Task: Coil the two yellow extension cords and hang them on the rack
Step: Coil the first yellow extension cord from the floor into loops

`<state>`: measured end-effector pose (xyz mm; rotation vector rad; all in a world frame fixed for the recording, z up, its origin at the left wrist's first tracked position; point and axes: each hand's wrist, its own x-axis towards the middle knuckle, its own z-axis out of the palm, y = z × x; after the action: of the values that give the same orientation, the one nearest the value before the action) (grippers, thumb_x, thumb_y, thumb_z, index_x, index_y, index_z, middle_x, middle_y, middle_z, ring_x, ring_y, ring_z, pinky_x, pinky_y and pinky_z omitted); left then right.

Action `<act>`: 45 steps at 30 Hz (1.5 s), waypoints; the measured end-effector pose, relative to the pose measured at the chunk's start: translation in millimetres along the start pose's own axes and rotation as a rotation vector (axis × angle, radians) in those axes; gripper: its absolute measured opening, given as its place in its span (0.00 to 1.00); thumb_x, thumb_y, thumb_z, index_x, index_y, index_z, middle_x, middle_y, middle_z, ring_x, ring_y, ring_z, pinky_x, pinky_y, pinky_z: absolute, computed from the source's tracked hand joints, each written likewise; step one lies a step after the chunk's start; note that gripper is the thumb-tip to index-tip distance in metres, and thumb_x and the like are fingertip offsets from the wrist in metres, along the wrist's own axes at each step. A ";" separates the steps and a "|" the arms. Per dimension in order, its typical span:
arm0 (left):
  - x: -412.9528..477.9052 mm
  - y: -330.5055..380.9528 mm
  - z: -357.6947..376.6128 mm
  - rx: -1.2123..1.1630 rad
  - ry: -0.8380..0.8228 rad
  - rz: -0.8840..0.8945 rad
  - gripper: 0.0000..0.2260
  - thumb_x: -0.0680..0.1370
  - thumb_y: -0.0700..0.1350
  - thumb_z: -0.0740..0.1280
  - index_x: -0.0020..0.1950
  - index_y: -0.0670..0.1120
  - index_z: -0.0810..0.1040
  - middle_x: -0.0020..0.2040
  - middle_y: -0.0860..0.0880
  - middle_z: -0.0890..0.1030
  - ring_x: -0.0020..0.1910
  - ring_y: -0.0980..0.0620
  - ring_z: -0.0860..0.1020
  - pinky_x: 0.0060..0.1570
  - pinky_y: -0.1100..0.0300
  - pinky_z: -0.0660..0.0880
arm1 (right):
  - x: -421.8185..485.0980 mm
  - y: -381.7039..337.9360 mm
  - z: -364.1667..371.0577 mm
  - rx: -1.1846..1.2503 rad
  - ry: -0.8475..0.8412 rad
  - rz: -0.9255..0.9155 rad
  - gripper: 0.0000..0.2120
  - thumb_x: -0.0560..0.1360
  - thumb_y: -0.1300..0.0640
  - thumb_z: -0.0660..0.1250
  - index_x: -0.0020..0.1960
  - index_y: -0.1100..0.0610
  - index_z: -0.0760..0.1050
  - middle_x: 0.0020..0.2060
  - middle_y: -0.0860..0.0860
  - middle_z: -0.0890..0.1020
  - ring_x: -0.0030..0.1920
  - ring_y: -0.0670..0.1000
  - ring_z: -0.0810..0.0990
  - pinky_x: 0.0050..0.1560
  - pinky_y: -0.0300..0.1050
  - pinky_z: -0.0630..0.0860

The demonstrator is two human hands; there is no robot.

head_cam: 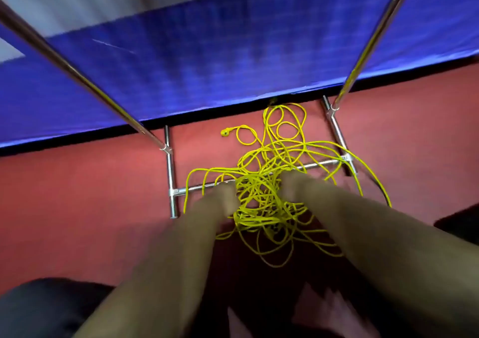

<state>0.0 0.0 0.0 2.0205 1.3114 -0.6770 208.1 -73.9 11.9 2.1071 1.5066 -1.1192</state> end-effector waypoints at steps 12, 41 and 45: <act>22.2 -22.6 68.6 -0.108 -0.033 -0.083 0.36 0.75 0.45 0.70 0.82 0.58 0.60 0.80 0.42 0.59 0.75 0.39 0.69 0.72 0.50 0.70 | 67.0 18.2 51.8 0.084 -0.015 0.157 0.38 0.74 0.34 0.60 0.78 0.55 0.69 0.79 0.60 0.65 0.76 0.67 0.69 0.75 0.62 0.69; -8.3 29.4 76.2 -0.049 0.162 -0.076 0.15 0.82 0.47 0.63 0.66 0.42 0.74 0.70 0.40 0.68 0.63 0.39 0.77 0.62 0.48 0.76 | 57.6 49.1 27.5 0.140 0.148 0.004 0.36 0.76 0.47 0.64 0.83 0.45 0.62 0.83 0.54 0.63 0.79 0.61 0.67 0.76 0.57 0.69; -11.3 24.1 73.6 -0.073 0.168 -0.029 0.13 0.82 0.46 0.62 0.63 0.43 0.77 0.66 0.41 0.72 0.60 0.41 0.78 0.59 0.50 0.77 | 66.5 43.8 54.4 0.152 0.136 -0.012 0.35 0.73 0.46 0.65 0.79 0.51 0.67 0.78 0.57 0.68 0.75 0.62 0.72 0.71 0.55 0.74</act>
<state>12.1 -68.4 -35.9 2.0384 1.4433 -0.4730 234.5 -83.0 -80.4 2.3212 1.5389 -1.1486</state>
